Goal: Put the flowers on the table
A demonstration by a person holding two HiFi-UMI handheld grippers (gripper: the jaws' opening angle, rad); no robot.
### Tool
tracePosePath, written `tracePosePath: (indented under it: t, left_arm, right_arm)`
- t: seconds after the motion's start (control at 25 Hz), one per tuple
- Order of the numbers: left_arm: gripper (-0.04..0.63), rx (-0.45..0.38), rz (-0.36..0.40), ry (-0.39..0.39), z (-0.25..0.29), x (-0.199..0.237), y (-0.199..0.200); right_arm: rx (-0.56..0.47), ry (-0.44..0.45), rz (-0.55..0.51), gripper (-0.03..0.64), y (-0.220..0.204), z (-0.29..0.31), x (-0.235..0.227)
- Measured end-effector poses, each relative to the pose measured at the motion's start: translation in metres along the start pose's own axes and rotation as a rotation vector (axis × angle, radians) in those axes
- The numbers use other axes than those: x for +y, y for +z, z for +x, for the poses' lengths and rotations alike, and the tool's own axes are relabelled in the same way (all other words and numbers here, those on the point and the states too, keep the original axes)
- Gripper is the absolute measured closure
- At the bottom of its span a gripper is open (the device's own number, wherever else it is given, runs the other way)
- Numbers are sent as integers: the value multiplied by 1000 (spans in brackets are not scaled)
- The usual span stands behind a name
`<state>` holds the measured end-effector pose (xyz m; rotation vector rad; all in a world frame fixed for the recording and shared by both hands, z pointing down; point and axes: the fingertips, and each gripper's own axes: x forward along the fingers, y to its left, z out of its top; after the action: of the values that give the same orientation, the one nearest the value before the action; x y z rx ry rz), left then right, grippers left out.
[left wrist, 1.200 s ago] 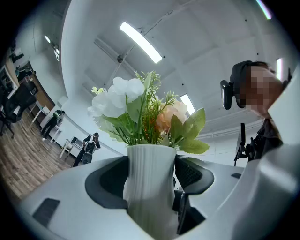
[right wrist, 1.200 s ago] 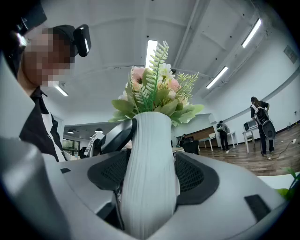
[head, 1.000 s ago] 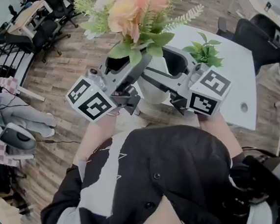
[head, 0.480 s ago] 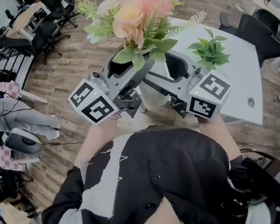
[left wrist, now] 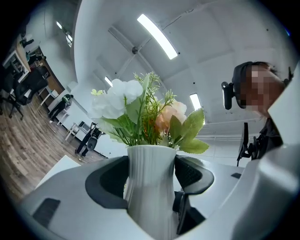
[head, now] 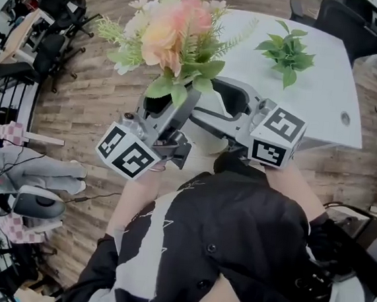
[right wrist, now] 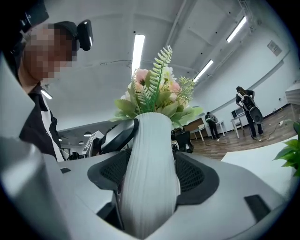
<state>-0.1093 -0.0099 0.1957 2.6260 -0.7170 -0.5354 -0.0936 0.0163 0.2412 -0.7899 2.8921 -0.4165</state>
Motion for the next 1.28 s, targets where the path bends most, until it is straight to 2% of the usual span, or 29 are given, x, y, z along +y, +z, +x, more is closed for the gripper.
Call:
tracePosePath:
  t: [0.36, 0.56, 0.84, 1.08, 1.28]
  left_arm:
    - [275, 26, -73, 39, 10, 47, -8]
    - [275, 44, -67, 61, 40, 92, -10]
    - [275, 83, -71, 117, 55, 125, -19]
    - [275, 74, -105, 170, 82, 170, -21]
    - [275, 93, -105, 195, 102, 185, -27]
  right_arm:
    - [42, -13, 54, 284, -13, 24, -34]
    - [53, -3, 78, 284, -13, 46, -84]
    - [75, 18, 130, 284, -22, 60, -115]
    - [86, 45, 154, 284, -21, 79, -162]
    - [104, 51, 183, 284, -20, 80, -187]
